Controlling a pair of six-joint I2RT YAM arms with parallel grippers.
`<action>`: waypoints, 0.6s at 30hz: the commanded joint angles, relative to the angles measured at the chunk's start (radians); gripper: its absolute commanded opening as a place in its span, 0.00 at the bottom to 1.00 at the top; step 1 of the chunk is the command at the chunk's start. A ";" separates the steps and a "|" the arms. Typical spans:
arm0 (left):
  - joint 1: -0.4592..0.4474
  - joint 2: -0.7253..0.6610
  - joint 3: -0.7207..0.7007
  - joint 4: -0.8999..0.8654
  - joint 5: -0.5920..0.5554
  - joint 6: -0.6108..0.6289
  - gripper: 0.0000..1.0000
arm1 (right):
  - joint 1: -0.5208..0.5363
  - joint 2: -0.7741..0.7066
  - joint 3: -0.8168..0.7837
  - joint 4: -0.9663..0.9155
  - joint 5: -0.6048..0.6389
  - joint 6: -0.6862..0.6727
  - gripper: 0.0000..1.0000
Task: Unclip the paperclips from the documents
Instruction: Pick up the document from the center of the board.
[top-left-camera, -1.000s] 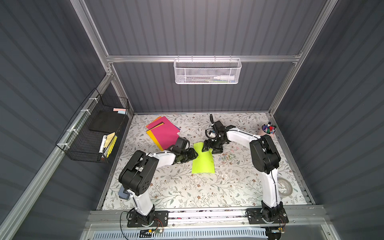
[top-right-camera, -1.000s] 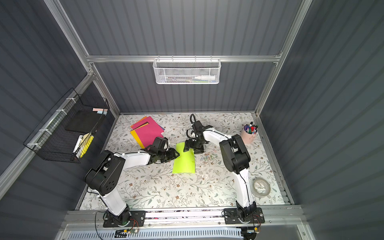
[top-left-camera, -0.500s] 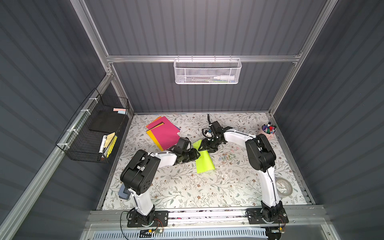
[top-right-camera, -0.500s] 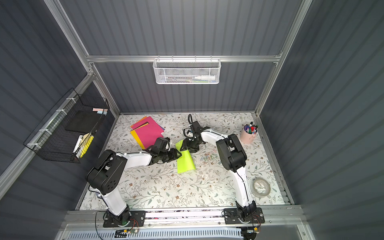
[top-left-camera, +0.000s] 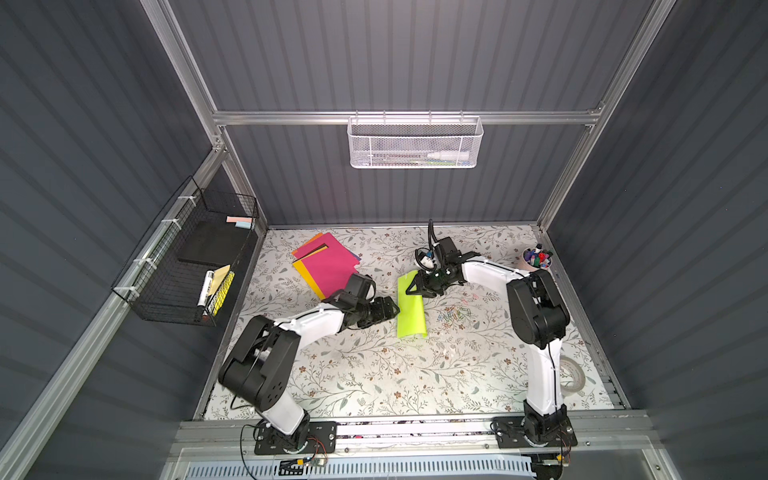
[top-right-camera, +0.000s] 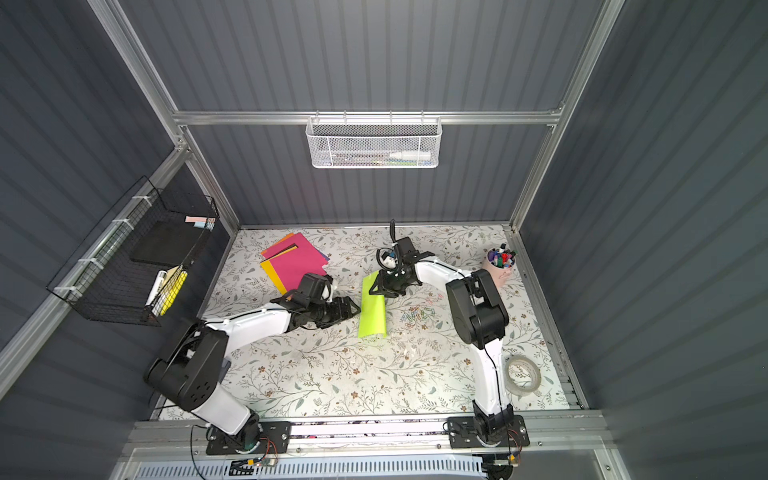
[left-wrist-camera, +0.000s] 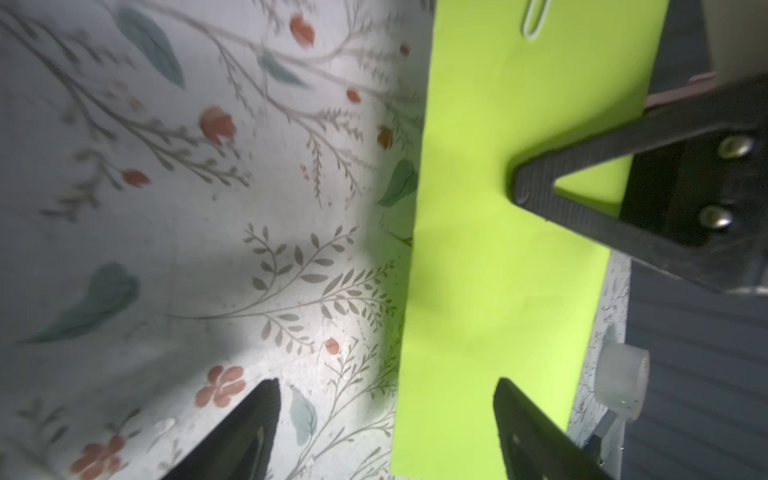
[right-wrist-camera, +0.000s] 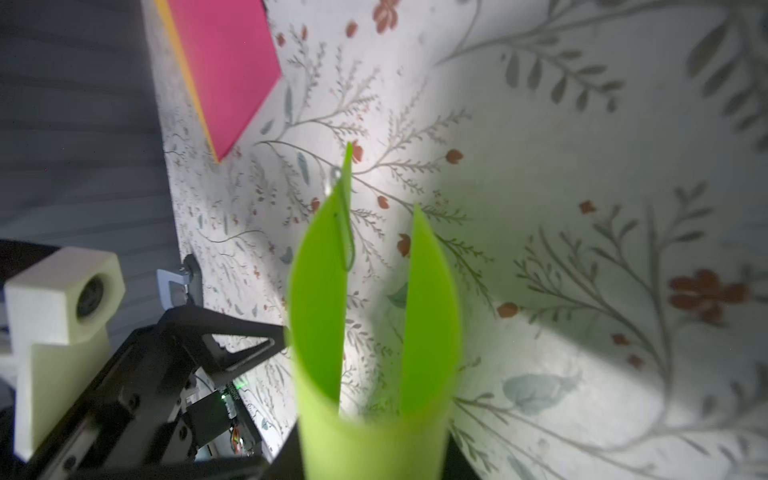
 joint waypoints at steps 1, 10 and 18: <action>0.067 -0.070 -0.029 0.111 0.121 0.036 0.84 | -0.025 -0.072 -0.022 0.039 -0.098 -0.018 0.31; 0.083 -0.002 0.012 0.366 0.361 0.104 0.89 | -0.013 -0.166 -0.053 0.126 -0.272 0.002 0.33; 0.107 -0.002 0.020 0.515 0.418 0.044 0.78 | 0.006 -0.199 -0.084 0.133 -0.316 -0.010 0.34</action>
